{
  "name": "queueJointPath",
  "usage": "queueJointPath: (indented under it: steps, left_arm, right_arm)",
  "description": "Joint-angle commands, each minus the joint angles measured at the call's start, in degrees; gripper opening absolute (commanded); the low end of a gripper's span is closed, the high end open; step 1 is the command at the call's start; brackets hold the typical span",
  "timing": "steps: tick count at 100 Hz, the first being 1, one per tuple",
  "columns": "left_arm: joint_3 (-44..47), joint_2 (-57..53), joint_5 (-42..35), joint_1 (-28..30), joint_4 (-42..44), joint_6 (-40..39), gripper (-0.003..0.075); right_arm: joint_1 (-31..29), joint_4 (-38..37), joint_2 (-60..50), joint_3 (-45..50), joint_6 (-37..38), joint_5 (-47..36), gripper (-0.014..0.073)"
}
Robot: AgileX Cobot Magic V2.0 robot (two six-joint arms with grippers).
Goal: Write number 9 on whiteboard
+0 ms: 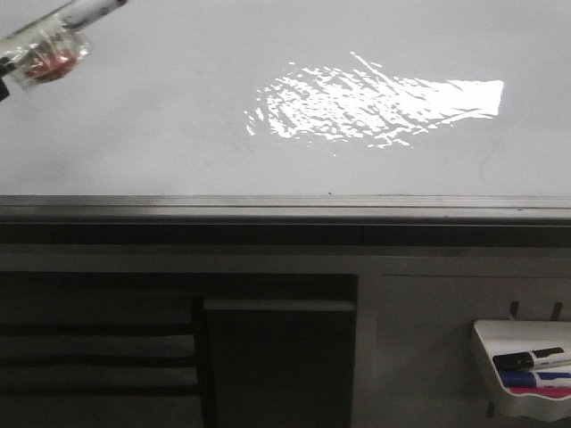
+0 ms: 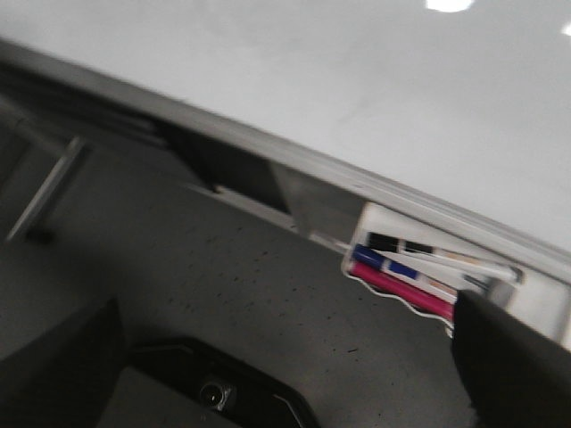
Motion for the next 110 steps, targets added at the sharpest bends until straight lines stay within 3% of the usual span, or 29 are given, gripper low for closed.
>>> queueJointPath:
  steps: [1,23,51,78,87,110]
  left_arm:
    - [-2.33,-0.55,1.89,-3.23,-8.4,9.6,-0.002]
    - [-2.33,-0.55,1.15,-10.92,-9.74,15.59,-0.002]
    - [-2.33,-0.55,-1.27,-14.83,-9.05,16.34,-0.002]
    - [-2.33,-0.55,-1.64,-14.83,-5.12,17.69,-0.002]
    - [-2.33,-0.55,-2.22,-14.83,-5.12,17.69,-0.002]
    - [-2.33,-0.55,-3.08,-14.83,-5.12,17.69,-0.002]
  right_arm:
    - [3.01,7.6,2.88,-3.01,-9.81,-0.83,0.0657]
    - [16.42,9.5,9.03,-4.64,-21.96,-2.4,0.0657]
    - [33.0,8.41,15.9,-9.5,-25.2,-10.83,0.0657]
    - [35.98,8.28,24.69,-14.8,-25.88,-12.41,0.0648]
    - [35.98,8.53,26.58,-15.4,-26.14,-12.41,0.0589]
    - [35.98,13.2,27.37,-15.4,-31.77,-13.01,0.0316]
